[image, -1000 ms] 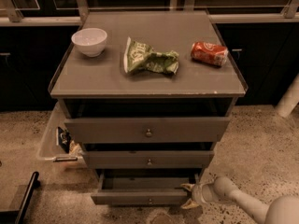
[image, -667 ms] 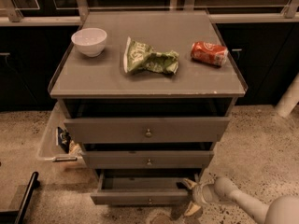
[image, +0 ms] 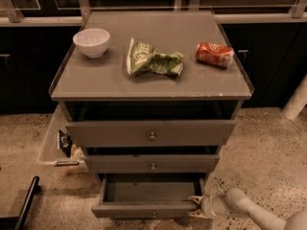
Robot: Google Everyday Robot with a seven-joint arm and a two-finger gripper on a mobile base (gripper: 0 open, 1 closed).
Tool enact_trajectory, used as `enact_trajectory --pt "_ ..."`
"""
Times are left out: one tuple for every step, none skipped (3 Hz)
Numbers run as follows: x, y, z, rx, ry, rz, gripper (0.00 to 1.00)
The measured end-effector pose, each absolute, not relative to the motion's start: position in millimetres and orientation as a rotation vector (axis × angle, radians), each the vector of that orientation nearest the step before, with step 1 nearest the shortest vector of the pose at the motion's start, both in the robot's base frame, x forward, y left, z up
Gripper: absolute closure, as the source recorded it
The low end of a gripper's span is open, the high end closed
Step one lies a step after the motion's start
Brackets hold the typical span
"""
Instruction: Open bottom drawer
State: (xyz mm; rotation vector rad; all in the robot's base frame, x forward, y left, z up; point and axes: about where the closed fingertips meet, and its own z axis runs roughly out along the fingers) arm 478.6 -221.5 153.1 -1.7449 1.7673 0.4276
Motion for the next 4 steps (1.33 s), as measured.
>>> enact_trajectory --pt "478.4 -221.5 155.6 -1.745 1.767 0.428 0.84" --pt "464.8 -224.8 152.7 -1.733 1.774 0.454 0.81" --pt "464.8 -224.6 155.0 -1.733 1.774 0.454 0.58" --pt "464.8 -224.6 155.0 -1.733 1.774 0.454 0.35"
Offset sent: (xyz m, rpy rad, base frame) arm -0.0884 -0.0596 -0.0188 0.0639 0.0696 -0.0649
